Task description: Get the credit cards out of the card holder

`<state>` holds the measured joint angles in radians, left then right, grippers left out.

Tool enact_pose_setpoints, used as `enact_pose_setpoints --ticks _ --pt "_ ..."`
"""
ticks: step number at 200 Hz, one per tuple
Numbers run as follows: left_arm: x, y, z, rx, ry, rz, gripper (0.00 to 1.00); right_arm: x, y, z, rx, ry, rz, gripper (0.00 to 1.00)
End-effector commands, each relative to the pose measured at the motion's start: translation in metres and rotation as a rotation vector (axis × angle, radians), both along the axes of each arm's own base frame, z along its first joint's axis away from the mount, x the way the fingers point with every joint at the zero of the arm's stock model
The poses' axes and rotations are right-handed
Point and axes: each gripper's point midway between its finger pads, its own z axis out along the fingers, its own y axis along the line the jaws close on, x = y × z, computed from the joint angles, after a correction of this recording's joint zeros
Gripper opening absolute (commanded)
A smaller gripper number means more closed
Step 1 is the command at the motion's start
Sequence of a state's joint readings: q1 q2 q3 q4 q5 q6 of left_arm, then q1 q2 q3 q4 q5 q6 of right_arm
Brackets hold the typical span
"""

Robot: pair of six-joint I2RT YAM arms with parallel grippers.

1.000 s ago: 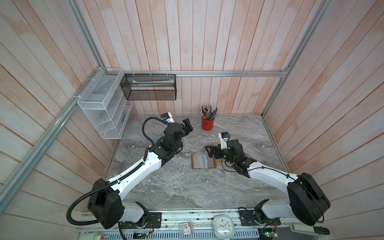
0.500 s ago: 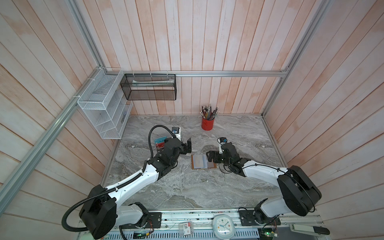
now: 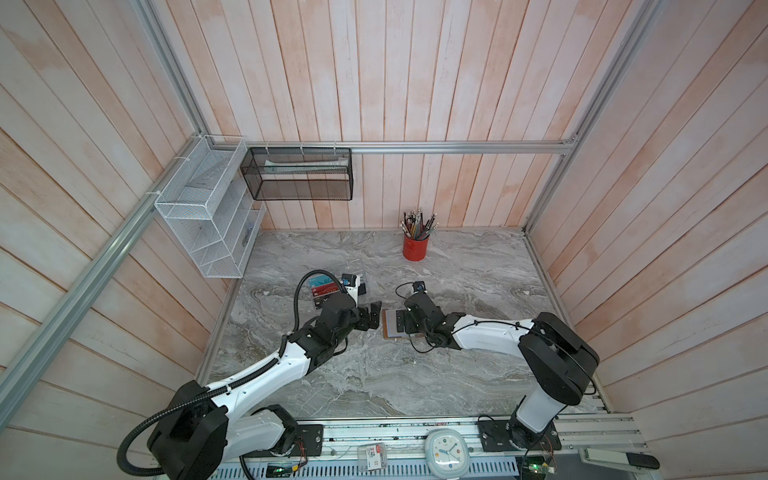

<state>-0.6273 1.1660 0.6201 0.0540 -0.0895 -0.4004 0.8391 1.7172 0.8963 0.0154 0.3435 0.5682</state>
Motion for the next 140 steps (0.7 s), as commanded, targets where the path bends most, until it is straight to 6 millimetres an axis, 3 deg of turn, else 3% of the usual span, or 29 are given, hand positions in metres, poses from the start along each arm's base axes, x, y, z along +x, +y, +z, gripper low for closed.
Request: enact_pose_setpoints --ticks 1,68,106,140 --pt "-0.014 -0.005 0.001 -0.276 0.124 -0.064 1.0 0.0 -0.011 -0.01 -0.086 0.011 -0.071 0.98" --pt "-0.028 -0.039 -0.011 -0.598 0.388 -0.19 1.0 -0.007 0.006 -0.019 -0.072 0.013 -0.042 0.98" --pt "-0.019 -0.052 -0.035 -0.719 0.544 -0.156 1.0 -0.012 0.007 -0.015 -0.023 0.013 -0.036 0.98" --pt "-0.006 -0.061 -0.043 -0.791 0.602 -0.138 1.0 -0.016 0.005 -0.013 -0.01 0.007 -0.031 0.98"
